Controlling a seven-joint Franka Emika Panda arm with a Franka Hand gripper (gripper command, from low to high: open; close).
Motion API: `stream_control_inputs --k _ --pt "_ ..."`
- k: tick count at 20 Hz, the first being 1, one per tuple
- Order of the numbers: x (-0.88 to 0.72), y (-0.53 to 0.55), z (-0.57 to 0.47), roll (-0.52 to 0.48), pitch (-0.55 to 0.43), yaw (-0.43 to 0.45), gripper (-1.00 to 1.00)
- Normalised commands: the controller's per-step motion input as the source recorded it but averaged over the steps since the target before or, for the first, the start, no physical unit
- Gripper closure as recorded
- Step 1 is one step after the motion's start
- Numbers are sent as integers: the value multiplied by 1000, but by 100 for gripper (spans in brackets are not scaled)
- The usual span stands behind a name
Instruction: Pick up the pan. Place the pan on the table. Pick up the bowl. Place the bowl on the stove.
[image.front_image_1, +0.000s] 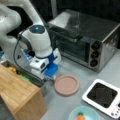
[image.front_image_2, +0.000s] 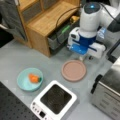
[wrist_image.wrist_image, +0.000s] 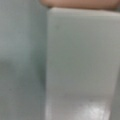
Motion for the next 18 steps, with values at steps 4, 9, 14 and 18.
stream_control_inputs --k 4,9,14,18 --pt "12 -64 39 21 -70 -24 -100" --pt "66 -58 110 30 -15 -15 -100" --pt "143 -17 266 36 107 -18 -100" --pt "268 17 424 40 239 -21 -100"
